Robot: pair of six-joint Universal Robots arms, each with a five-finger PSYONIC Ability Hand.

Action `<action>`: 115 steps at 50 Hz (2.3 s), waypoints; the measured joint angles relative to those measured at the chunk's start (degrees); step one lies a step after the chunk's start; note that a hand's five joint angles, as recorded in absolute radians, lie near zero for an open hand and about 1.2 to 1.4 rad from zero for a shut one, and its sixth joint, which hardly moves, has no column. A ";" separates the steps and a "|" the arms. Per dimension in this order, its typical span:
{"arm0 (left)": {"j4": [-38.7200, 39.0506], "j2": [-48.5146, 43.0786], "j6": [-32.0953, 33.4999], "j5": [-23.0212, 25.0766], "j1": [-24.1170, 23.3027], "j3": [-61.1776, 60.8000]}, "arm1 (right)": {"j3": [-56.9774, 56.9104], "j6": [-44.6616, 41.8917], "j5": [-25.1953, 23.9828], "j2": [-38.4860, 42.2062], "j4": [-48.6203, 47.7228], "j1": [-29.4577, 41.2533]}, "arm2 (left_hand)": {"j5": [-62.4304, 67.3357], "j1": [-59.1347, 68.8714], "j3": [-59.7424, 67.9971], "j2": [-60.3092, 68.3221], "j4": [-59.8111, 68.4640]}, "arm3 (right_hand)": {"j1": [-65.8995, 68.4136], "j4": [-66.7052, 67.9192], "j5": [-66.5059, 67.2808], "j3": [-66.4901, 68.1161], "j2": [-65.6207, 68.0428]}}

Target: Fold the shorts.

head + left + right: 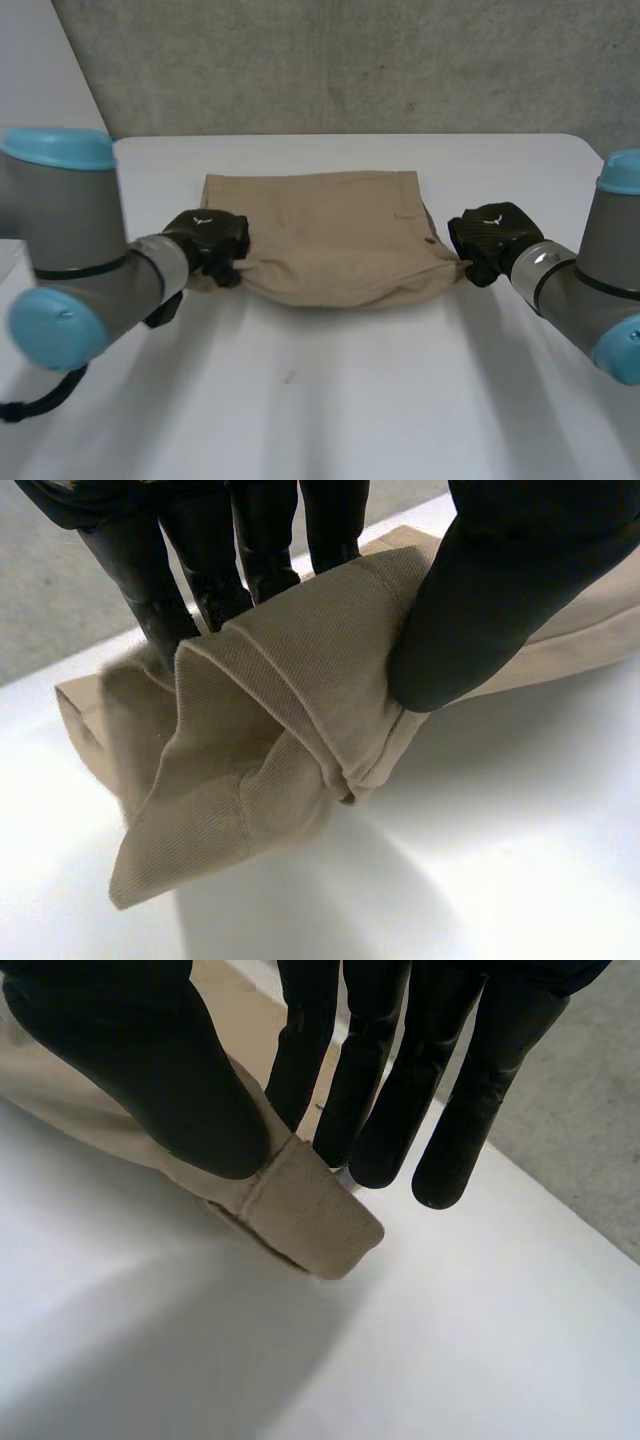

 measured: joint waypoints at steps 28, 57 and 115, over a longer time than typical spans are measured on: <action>-7.00 10.64 -0.05 13.06 10.33 -20.32 | 10.00 -5.86 -0.27 -8.19 6.90 3.74 | -1.20 -0.42 -5.69 -6.57 -7.46 | 0.80 0.00 0.00 0.00 0.00; -5.12 11.76 -0.31 11.50 4.99 -22.21 | 10.13 -3.81 -0.01 -8.06 6.23 3.71 | 1.38 1.23 0.08 -0.23 -0.75 | 0.80 0.00 0.01 0.23 0.00; -5.34 -19.30 -8.55 1.81 6.77 21.49 | -12.79 -16.83 7.50 14.08 -12.01 7.53 | 2.44 1.23 0.75 0.39 -0.52 | 0.81 0.01 0.81 0.22 0.00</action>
